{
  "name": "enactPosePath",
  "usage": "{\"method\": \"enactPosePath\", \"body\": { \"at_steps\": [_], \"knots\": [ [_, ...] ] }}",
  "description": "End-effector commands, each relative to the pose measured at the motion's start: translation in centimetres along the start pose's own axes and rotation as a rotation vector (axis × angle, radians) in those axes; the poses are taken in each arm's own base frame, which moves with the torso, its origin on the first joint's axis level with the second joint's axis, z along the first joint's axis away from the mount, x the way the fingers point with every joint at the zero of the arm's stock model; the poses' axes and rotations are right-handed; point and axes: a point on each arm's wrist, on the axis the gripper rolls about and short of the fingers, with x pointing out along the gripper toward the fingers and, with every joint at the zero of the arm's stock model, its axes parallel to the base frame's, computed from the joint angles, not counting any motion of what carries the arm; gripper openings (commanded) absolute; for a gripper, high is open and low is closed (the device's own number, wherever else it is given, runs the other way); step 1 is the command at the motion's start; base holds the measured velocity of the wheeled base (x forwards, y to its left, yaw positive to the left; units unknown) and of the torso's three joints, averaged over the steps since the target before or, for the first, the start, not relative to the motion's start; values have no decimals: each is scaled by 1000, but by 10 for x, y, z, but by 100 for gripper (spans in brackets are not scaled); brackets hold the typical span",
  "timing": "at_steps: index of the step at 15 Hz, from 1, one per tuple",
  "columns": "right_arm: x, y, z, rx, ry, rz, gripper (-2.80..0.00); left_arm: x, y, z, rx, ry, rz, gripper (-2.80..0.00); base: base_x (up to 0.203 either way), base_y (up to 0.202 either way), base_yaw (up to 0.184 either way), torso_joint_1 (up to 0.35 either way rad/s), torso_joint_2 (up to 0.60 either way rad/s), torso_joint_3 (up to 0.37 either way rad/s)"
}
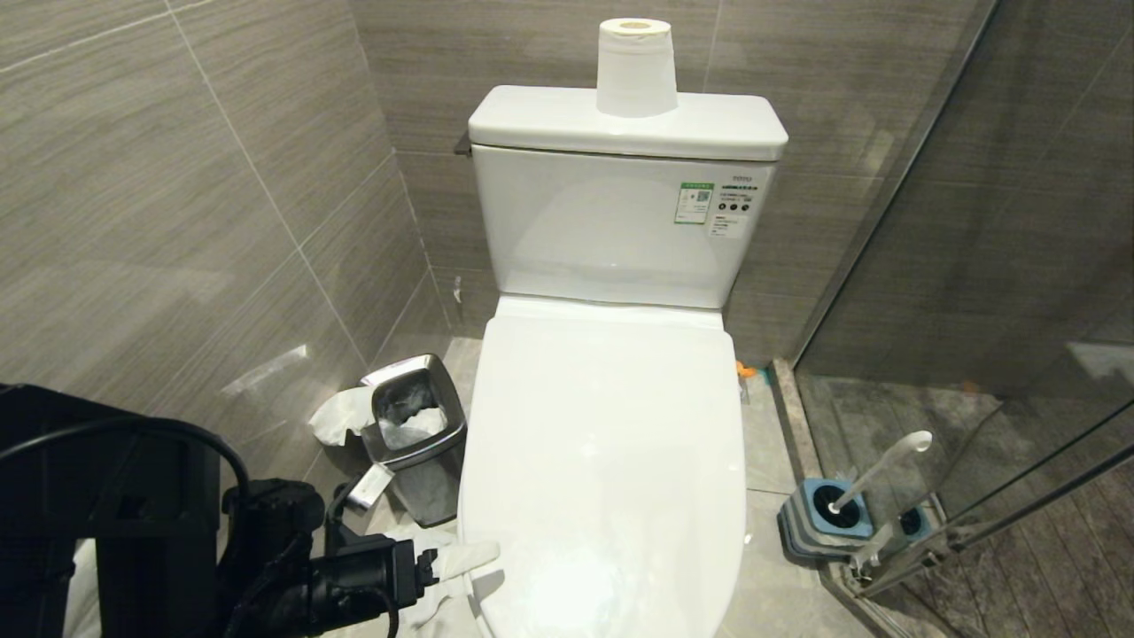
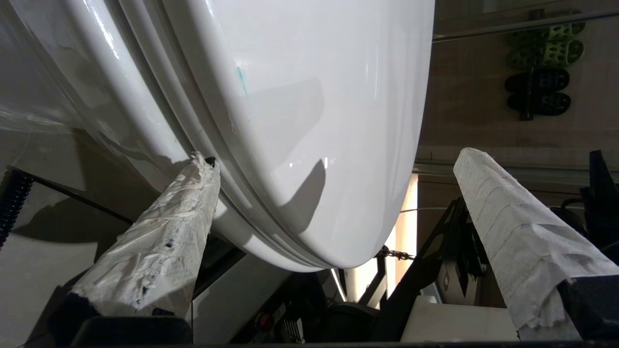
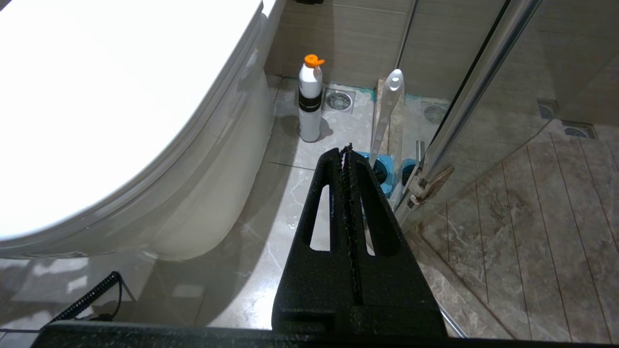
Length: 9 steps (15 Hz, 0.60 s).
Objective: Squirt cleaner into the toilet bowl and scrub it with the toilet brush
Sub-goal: Use the left hand to lift the toilet lid slightly
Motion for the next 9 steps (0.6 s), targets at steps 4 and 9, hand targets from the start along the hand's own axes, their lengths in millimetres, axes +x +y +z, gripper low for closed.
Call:
{"method": "enactPosePath", "body": {
  "at_steps": [4,9],
  "knots": [
    [0,0,0,0,2,0,-280,5,-4,0,19,3,-16,0,0,0,0,0,0,0],
    [0,0,0,0,1,1,-280,7,-9,-3,21,0,4,0,0,0,0,0,0,0]
  ]
}}
